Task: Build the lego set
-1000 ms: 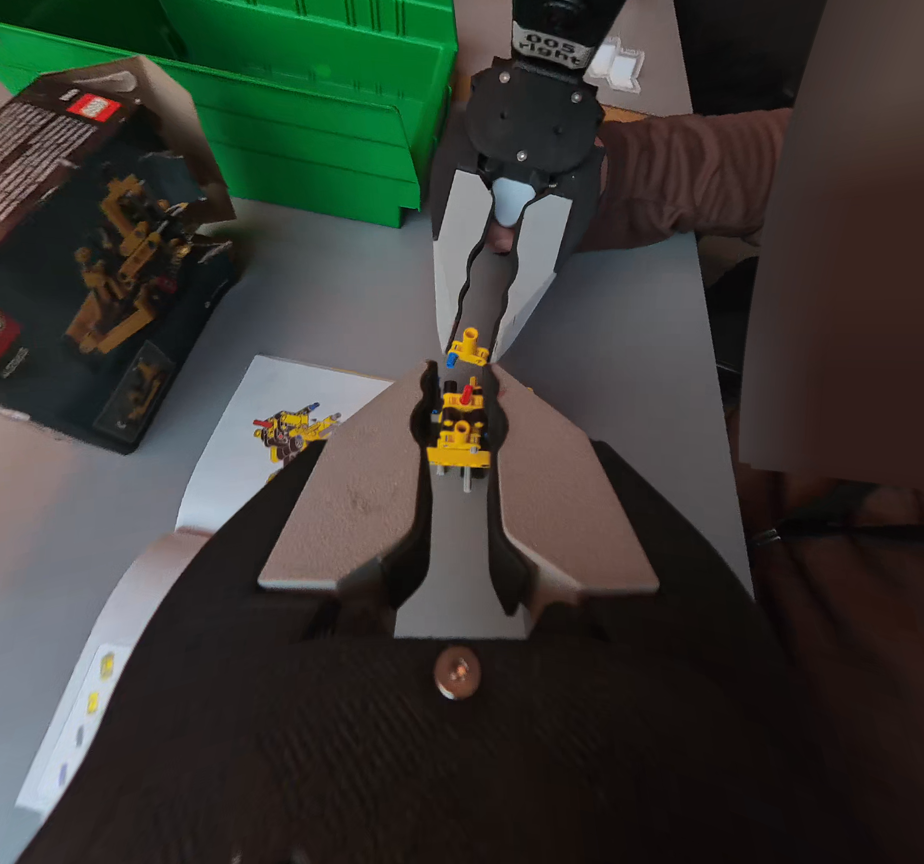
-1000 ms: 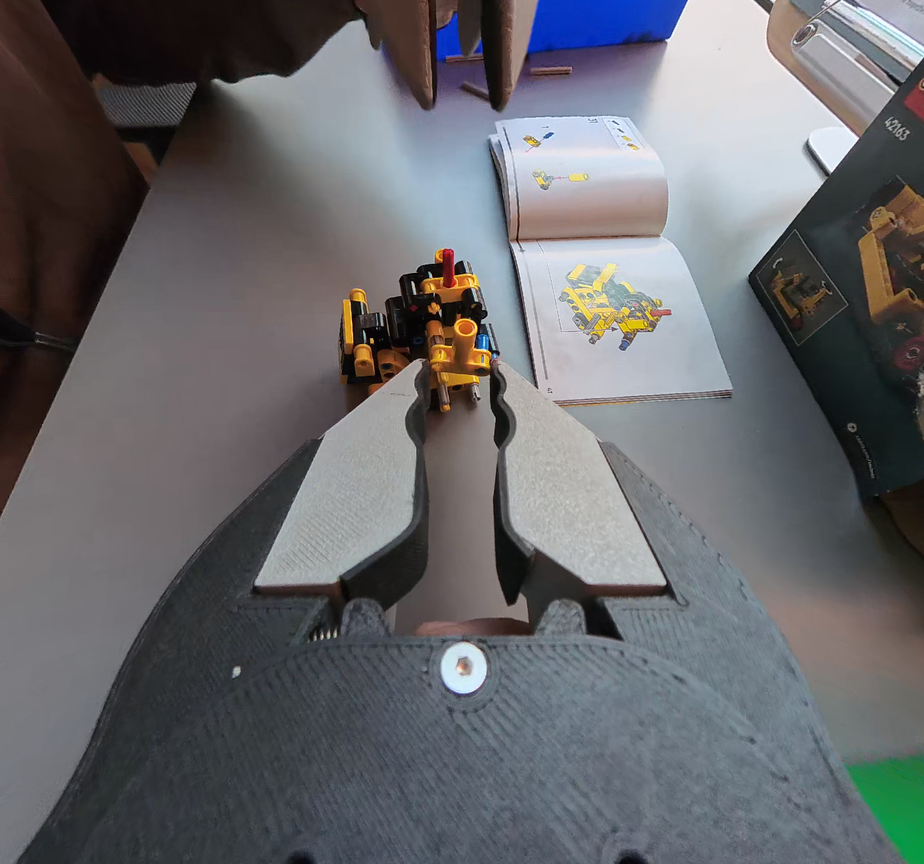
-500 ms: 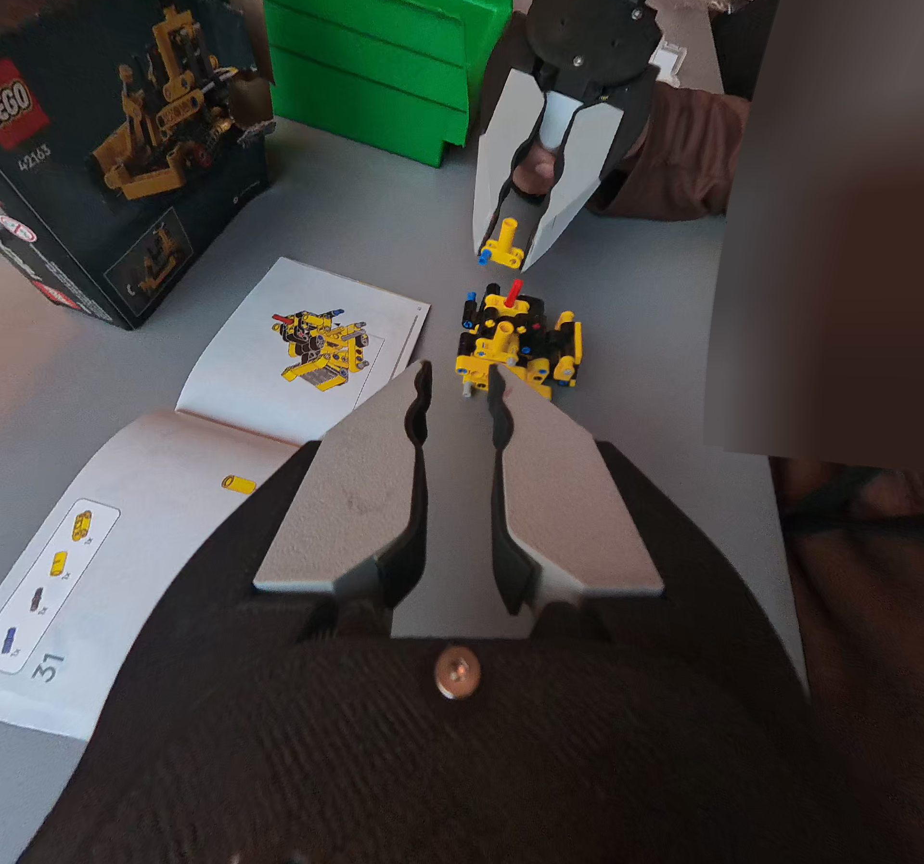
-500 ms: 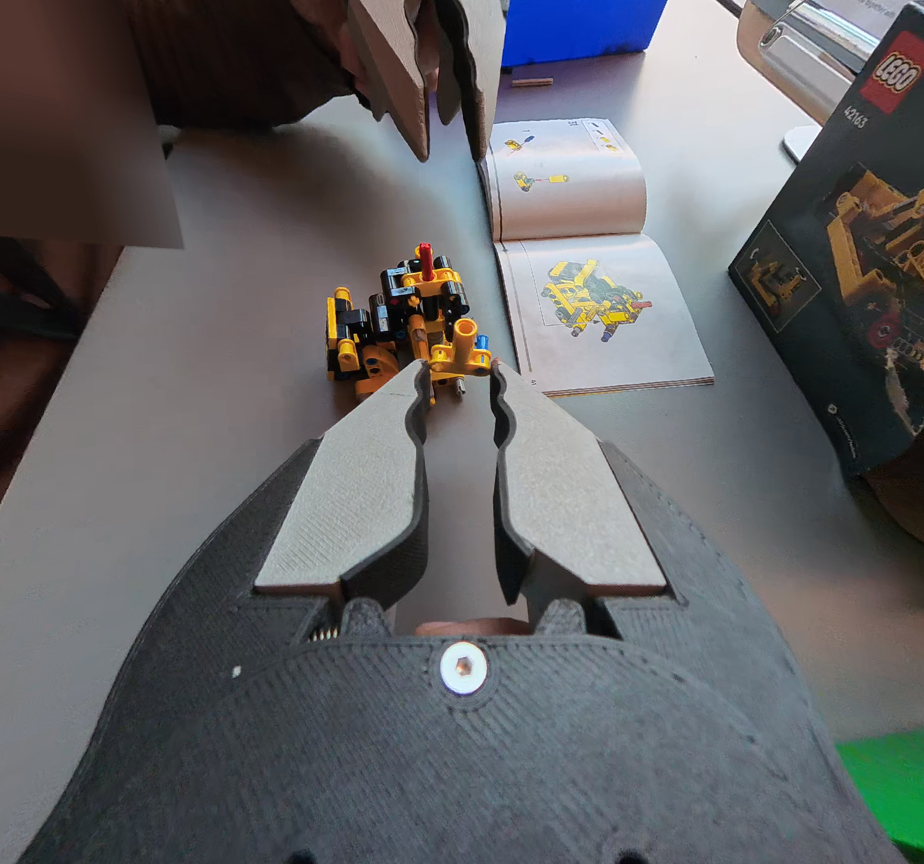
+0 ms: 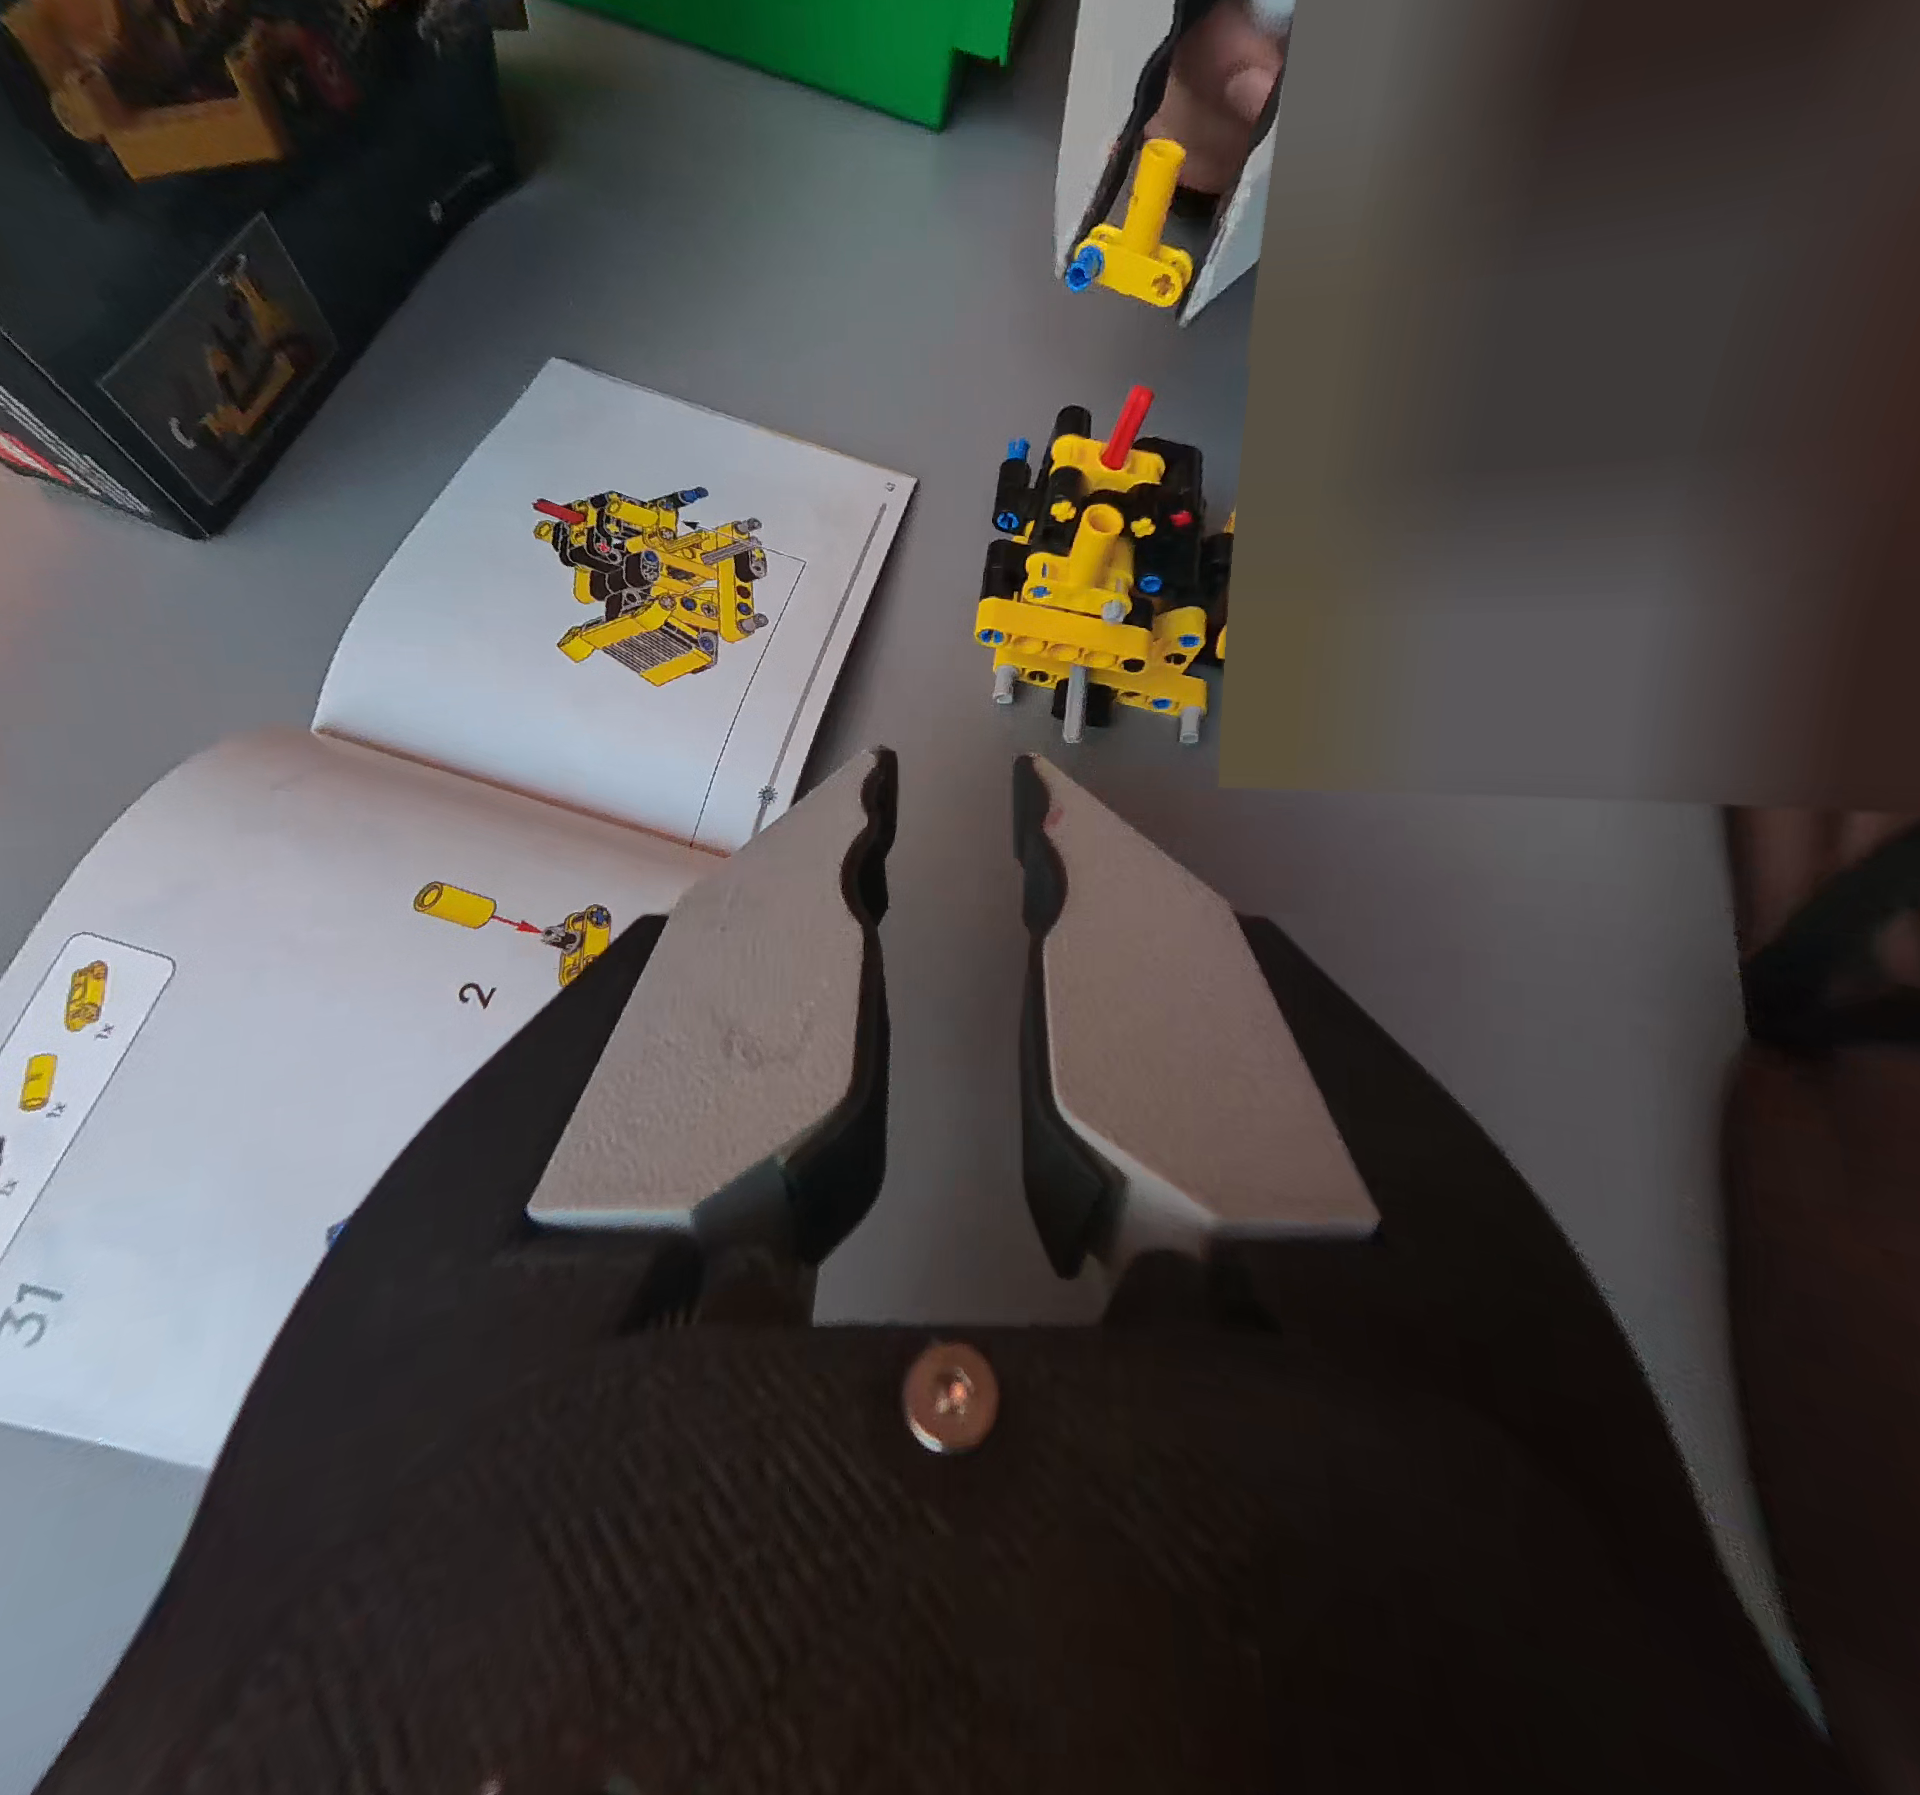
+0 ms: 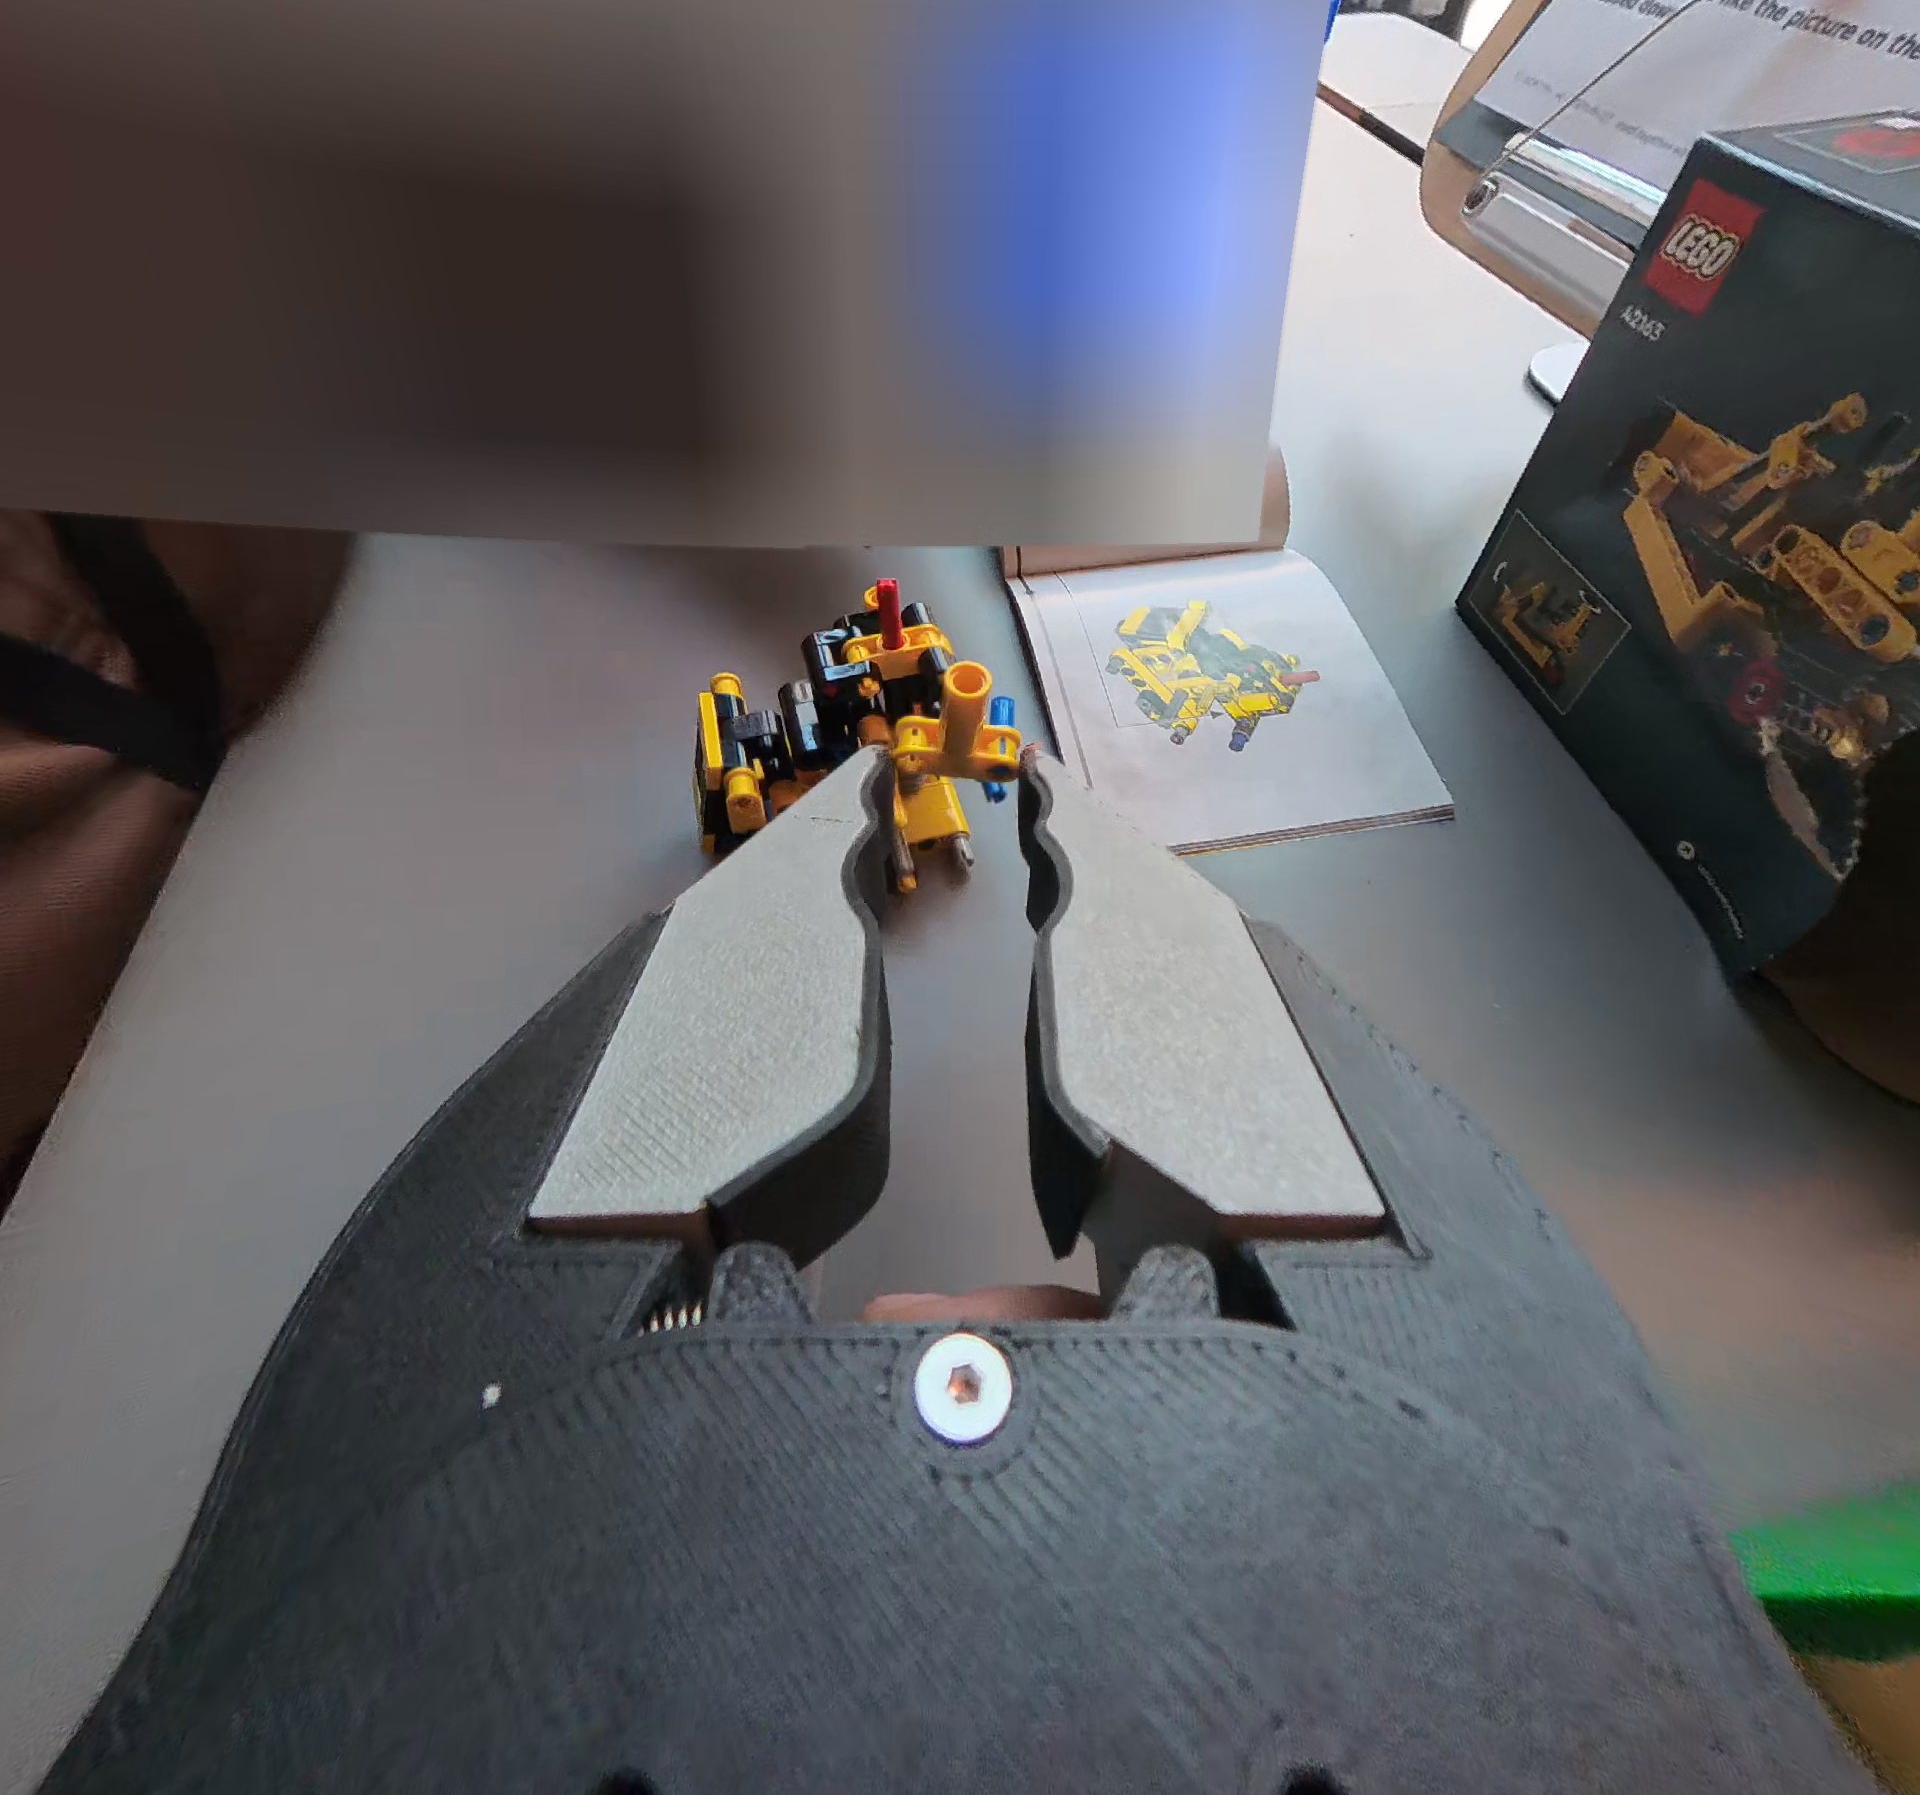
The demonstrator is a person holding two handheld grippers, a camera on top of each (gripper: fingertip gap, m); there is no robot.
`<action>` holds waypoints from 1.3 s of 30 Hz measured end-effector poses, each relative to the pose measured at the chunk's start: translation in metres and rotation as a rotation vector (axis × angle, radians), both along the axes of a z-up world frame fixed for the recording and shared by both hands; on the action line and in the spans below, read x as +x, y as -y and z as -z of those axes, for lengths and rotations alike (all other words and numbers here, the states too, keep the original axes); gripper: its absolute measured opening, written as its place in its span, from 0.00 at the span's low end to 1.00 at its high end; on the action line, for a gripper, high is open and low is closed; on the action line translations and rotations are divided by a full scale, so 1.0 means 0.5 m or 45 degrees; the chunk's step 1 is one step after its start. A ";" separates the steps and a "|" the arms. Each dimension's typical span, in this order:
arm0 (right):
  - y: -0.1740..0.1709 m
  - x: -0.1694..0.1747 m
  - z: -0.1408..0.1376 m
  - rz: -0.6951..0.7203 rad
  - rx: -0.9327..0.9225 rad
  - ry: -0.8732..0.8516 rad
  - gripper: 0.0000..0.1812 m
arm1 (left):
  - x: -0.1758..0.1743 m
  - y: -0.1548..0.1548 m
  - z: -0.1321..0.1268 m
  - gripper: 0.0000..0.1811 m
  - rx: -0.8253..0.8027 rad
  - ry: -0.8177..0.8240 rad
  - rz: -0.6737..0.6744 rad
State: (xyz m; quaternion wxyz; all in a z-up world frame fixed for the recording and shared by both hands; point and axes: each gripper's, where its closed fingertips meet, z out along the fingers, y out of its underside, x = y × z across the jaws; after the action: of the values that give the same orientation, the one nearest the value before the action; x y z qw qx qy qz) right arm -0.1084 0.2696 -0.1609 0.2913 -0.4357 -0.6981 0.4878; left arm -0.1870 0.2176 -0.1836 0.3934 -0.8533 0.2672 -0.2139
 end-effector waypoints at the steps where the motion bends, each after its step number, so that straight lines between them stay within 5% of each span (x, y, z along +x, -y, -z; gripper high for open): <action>1: -0.002 -0.003 0.000 0.009 -0.019 -0.003 0.11 | -0.001 0.000 -0.003 0.11 0.022 -0.030 0.000; 15: 0.012 -0.008 0.007 -0.003 0.050 -0.004 0.11 | 0.014 0.034 -0.038 0.11 0.067 0.172 0.047; 23: 0.007 0.002 0.004 -0.003 0.024 -0.005 0.11 | 0.051 0.042 0.023 0.10 -0.057 0.137 0.125; 39: 0.010 0.003 -0.002 -0.065 -0.061 0.003 0.11 | 0.078 0.077 0.021 0.00 -0.134 0.220 0.299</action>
State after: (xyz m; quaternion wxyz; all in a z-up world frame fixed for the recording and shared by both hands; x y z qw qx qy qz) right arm -0.1070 0.2645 -0.1598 0.2675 -0.4252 -0.6975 0.5111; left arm -0.1481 0.1789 -0.1943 0.3420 -0.8139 0.3189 -0.3448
